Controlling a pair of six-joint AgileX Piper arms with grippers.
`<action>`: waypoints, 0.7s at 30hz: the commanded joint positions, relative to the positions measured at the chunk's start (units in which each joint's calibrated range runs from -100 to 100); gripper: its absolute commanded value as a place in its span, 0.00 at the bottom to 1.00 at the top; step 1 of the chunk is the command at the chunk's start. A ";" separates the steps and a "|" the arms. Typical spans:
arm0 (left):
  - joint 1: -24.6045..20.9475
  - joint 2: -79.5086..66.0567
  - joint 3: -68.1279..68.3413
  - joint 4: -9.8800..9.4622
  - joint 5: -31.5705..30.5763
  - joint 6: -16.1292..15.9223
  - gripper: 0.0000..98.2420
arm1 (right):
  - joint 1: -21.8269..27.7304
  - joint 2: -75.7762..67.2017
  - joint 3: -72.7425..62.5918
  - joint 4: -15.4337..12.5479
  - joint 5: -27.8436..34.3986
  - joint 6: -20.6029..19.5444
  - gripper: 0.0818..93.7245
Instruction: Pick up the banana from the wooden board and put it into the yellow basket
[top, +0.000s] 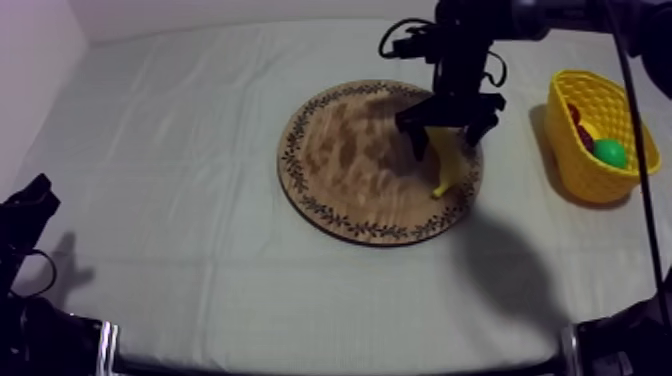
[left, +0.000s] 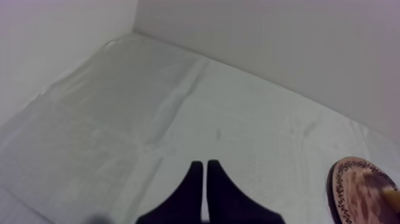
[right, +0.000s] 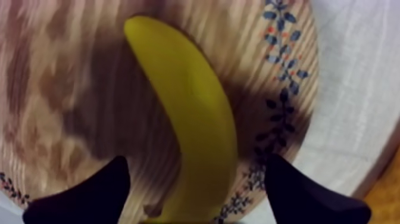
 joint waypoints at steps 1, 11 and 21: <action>-0.02 0.02 0.03 -0.01 -0.01 -0.01 0.00 | 0.25 0.74 -0.48 -0.27 -0.24 0.40 0.64; -0.02 0.02 0.03 -0.01 -0.01 -0.01 0.00 | 1.25 2.64 -1.18 -1.28 -4.12 1.82 0.23; -0.02 0.02 0.03 -0.01 -0.01 -0.01 0.00 | 1.15 -1.27 0.67 -0.72 -4.36 2.09 0.16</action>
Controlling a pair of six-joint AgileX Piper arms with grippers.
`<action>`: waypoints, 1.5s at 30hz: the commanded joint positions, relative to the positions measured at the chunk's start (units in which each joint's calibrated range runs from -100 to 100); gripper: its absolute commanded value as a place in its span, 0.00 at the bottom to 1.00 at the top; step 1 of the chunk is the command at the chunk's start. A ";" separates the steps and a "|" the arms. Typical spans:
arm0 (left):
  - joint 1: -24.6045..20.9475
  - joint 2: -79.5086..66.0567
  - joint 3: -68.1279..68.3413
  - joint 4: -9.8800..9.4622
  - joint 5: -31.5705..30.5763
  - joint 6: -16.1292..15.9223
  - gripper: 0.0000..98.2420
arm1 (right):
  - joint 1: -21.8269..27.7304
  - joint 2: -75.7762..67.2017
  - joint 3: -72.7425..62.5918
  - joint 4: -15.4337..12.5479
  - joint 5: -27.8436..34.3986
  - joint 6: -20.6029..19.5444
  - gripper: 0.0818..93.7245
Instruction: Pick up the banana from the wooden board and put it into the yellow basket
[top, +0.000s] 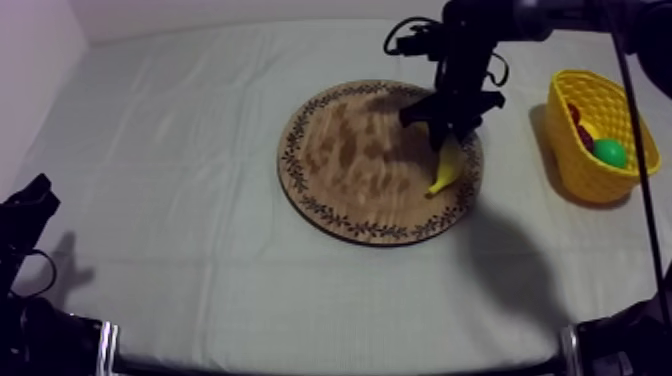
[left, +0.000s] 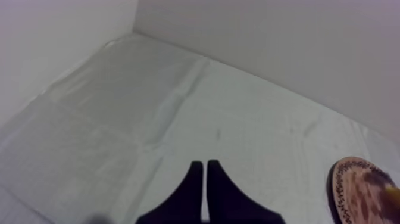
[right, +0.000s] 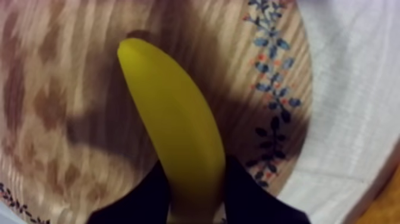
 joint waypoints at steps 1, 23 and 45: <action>-0.02 0.02 0.03 -0.01 -0.01 0.01 0.00 | -0.14 -2.30 0.53 0.19 0.60 0.25 0.16; -0.02 0.02 0.03 -0.01 -0.01 0.01 0.00 | -0.44 -30.04 -5.40 1.45 20.57 6.33 0.20; -0.02 0.02 0.03 -0.01 -0.01 0.01 0.00 | 16.83 -36.67 -2.05 3.57 22.16 14.49 0.20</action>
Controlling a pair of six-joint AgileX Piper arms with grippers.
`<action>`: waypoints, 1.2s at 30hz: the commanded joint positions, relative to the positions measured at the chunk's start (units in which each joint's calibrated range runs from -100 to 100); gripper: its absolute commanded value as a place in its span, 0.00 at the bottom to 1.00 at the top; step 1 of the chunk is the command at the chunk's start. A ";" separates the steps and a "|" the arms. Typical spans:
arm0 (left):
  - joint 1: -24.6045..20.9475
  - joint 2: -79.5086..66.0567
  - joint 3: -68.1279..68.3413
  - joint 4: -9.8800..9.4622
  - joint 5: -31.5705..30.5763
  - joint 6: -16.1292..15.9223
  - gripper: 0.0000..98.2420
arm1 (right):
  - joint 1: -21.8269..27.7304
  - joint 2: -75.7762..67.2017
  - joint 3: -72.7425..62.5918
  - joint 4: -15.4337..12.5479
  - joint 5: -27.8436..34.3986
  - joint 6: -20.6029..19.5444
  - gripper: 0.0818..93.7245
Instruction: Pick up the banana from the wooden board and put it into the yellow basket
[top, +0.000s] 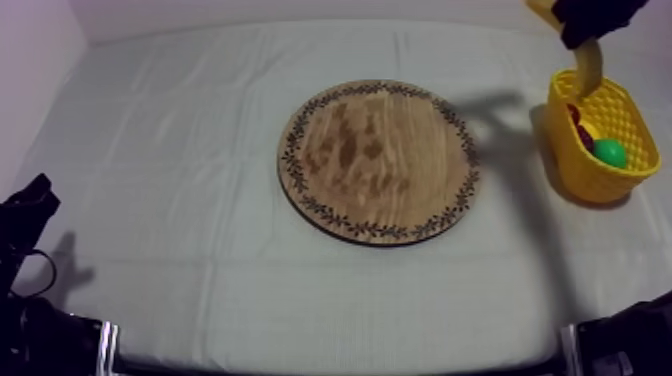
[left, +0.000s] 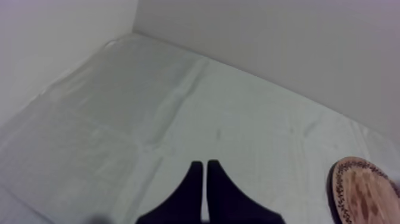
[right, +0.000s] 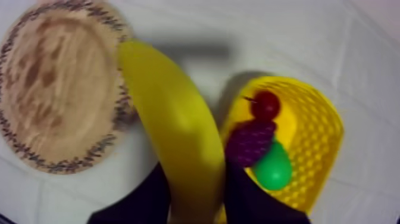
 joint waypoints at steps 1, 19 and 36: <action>-0.02 0.02 0.03 -0.01 -0.01 0.01 0.00 | 3.54 -0.35 -0.04 0.25 -0.08 1.31 0.20; -0.02 0.02 0.03 -0.01 -0.01 0.01 0.00 | 14.14 -3.40 5.80 3.27 -1.95 6.37 0.22; -0.02 0.02 0.03 -0.01 -0.01 0.01 0.00 | 11.35 11.57 9.06 2.65 -10.03 -0.18 0.24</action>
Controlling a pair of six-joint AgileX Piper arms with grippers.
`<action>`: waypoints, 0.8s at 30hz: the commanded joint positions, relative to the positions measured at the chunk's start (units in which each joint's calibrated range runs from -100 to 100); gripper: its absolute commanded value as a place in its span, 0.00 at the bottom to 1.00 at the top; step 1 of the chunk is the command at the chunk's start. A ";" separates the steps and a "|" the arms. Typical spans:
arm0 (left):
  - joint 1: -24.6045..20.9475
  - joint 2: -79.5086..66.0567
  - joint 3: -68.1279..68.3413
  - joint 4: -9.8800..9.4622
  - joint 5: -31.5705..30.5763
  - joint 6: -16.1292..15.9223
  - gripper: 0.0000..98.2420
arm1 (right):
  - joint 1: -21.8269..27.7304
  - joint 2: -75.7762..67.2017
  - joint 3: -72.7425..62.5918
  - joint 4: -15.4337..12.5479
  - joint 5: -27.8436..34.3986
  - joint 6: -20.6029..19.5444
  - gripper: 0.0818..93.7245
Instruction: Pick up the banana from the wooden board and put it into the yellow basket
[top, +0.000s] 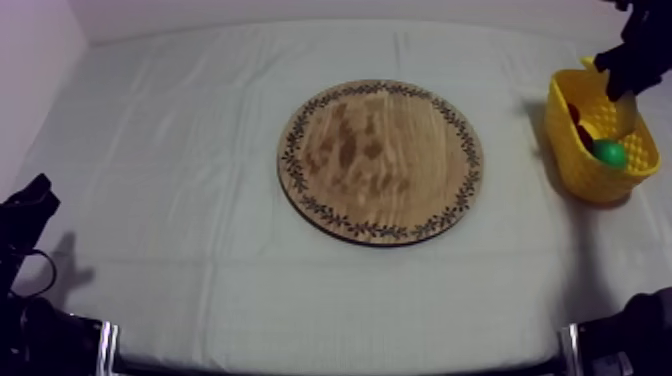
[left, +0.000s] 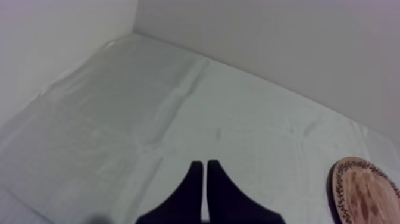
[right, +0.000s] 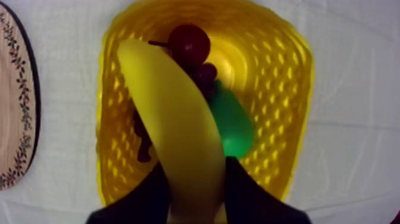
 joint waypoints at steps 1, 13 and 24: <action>-0.02 0.02 0.03 -0.01 -0.01 0.01 0.00 | 0.01 2.58 0.13 0.13 -0.43 -0.66 0.24; -0.02 0.02 0.03 -0.01 -0.01 0.01 0.00 | 0.88 10.79 -1.00 1.54 -4.43 -4.89 0.55; -0.02 0.02 0.03 -0.01 -0.01 0.01 0.00 | 0.57 9.43 -0.98 0.72 -5.72 -6.18 0.85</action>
